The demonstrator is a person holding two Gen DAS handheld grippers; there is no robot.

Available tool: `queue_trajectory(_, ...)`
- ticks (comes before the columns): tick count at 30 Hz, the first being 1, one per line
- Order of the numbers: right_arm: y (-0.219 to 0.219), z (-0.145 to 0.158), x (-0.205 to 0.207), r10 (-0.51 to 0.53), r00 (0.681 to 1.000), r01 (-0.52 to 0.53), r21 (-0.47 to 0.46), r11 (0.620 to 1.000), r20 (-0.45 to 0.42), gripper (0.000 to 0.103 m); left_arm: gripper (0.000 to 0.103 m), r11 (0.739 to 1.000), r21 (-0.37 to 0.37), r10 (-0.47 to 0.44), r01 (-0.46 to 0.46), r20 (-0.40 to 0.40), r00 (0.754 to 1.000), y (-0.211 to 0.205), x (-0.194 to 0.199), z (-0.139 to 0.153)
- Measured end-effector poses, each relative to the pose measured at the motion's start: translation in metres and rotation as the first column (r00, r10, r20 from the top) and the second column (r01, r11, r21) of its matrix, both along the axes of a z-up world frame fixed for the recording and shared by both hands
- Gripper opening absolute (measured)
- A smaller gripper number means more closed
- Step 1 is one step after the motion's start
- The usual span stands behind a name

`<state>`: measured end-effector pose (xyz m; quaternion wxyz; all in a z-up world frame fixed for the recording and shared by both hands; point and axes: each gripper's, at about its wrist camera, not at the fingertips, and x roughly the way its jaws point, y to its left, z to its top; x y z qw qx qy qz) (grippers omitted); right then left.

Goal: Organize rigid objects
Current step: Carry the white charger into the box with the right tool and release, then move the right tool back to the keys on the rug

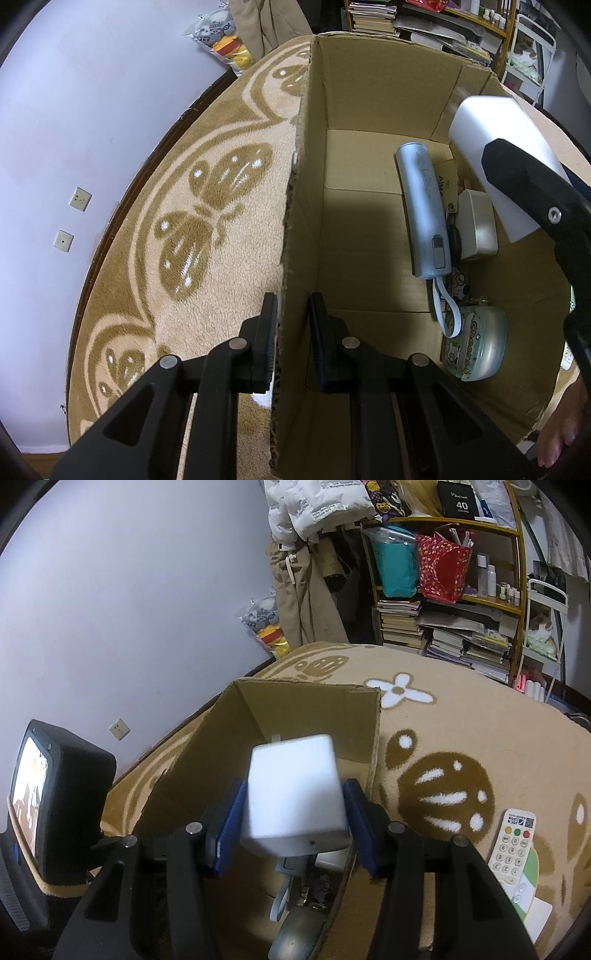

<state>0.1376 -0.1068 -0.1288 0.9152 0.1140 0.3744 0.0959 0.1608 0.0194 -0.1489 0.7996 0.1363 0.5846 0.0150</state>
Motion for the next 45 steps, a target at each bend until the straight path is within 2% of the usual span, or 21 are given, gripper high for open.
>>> queue_trajectory(8, -0.007, 0.006, -0.002, -0.021, 0.999, 0.021, 0.005, 1.000, 0.024, 0.058, 0.018, 1.000, 0.001, 0.004, -0.004, 0.000, 1.000, 0.000, 0.000, 0.001)
queue_trajectory(13, -0.018, 0.014, -0.004, -0.054, 0.998, 0.053, 0.013, 0.998, 0.018, 0.077, 0.018, 1.000, 0.004, 0.004, -0.004, -0.001, 1.000, -0.001, 0.000, 0.000)
queue_trajectory(19, -0.037, 0.017, -0.006, -0.092, 0.996, 0.092, -0.013, 0.996, -0.008, 0.083, 0.018, 1.000, 0.002, 0.005, -0.005, -0.003, 1.000, -0.001, 0.000, 0.000)
queue_trajectory(27, -0.067, 0.003, -0.005, -0.164, 0.979, 0.160, -0.044, 0.986, -0.121, 0.083, 0.017, 1.000, -0.001, 0.005, -0.005, -0.003, 1.000, 0.000, 0.000, 0.001)
queue_trajectory(30, -0.073, -0.006, -0.005, -0.164, 0.969, 0.156, -0.055, 0.986, -0.187, 0.083, 0.017, 1.000, -0.003, 0.006, -0.006, -0.003, 1.000, 0.000, 0.000, 0.001)
queue_trajectory(39, -0.073, -0.029, -0.019, -0.160, 0.937, 0.140, -0.085, 0.986, -0.312, 0.083, 0.018, 1.000, 0.001, 0.004, -0.004, -0.004, 1.000, 0.001, 0.000, 0.000)
queue_trajectory(41, -0.072, -0.030, -0.023, -0.154, 0.930, 0.131, -0.090, 0.987, -0.334, 0.079, 0.018, 1.000, -0.001, 0.004, -0.004, -0.004, 1.000, 0.001, 0.000, 0.000)
queue_trajectory(42, -0.072, -0.031, -0.025, -0.147, 0.926, 0.123, -0.089, 0.988, -0.348, 0.069, 0.018, 1.000, -0.003, 0.005, -0.005, -0.005, 1.000, 0.001, 0.000, 0.000)
queue_trajectory(43, -0.071, -0.032, -0.025, -0.133, 0.920, 0.107, -0.091, 0.990, -0.368, 0.065, 0.018, 1.000, -0.005, 0.006, -0.006, -0.005, 1.000, 0.002, 0.000, 0.001)
queue_trajectory(45, -0.069, -0.036, -0.029, -0.123, 0.903, 0.089, -0.100, 0.991, -0.411, 0.062, 0.018, 1.000, -0.004, 0.004, -0.004, -0.004, 1.000, 0.002, 0.000, 0.001)
